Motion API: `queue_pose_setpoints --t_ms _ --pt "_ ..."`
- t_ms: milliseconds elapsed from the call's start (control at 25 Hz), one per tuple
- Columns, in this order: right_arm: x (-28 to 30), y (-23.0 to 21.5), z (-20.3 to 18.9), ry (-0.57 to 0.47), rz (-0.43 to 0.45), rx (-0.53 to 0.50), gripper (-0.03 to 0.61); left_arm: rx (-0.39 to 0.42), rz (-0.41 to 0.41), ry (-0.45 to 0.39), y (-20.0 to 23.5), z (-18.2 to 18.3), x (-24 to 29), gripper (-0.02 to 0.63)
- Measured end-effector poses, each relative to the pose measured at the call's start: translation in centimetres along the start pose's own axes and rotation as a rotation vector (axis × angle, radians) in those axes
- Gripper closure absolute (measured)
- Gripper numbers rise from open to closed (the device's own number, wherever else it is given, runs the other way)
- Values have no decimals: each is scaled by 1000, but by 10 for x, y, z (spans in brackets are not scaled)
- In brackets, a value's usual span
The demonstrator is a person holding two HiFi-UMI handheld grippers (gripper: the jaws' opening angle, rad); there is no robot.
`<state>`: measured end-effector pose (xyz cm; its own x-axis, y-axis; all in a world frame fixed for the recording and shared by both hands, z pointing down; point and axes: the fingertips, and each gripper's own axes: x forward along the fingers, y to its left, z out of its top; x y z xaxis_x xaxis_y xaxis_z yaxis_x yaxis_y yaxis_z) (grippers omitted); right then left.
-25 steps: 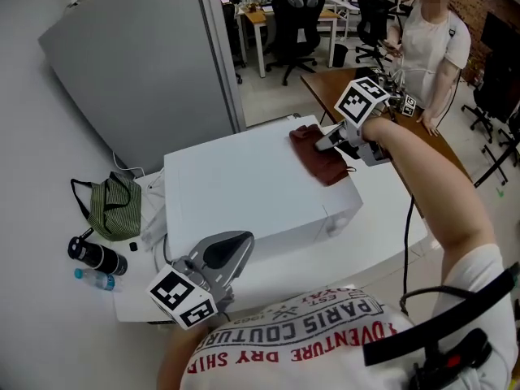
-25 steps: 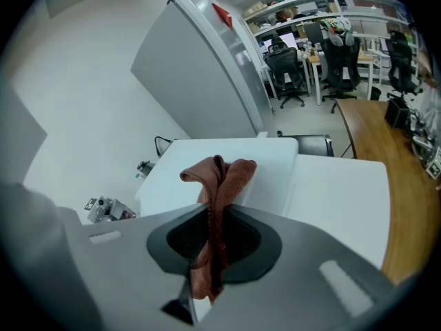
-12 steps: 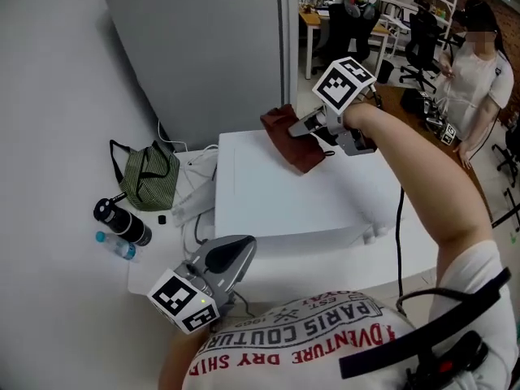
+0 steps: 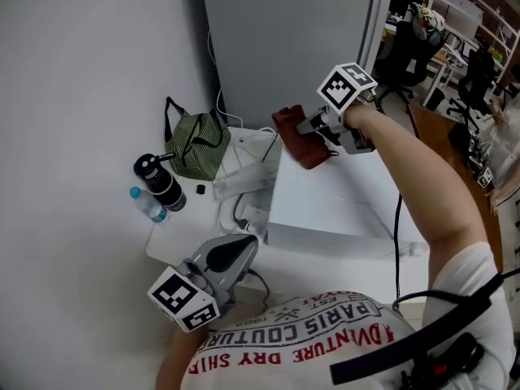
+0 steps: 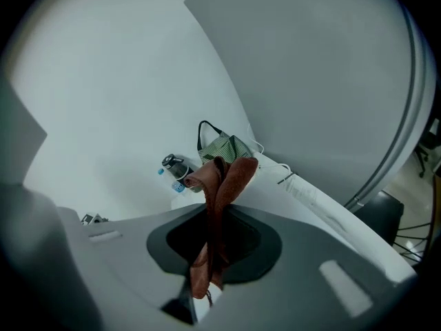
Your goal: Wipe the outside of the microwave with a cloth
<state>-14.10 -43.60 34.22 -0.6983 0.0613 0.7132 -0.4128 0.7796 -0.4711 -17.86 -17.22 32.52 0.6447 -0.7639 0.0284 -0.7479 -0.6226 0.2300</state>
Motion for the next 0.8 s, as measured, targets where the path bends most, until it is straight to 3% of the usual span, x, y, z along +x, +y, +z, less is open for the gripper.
queue_pose_setpoints --t_ms 160,400,800 --pt "8 -17 -2 56 -46 16 538 -11 25 0 5 4 -7 608" --pt "-14 -50 -30 92 -87 37 538 -1 -6 19 -5 1 13 607" --pt "-129 -130 -118 -3 -187 195 538 0 -201 66 -38 -3 83 609"
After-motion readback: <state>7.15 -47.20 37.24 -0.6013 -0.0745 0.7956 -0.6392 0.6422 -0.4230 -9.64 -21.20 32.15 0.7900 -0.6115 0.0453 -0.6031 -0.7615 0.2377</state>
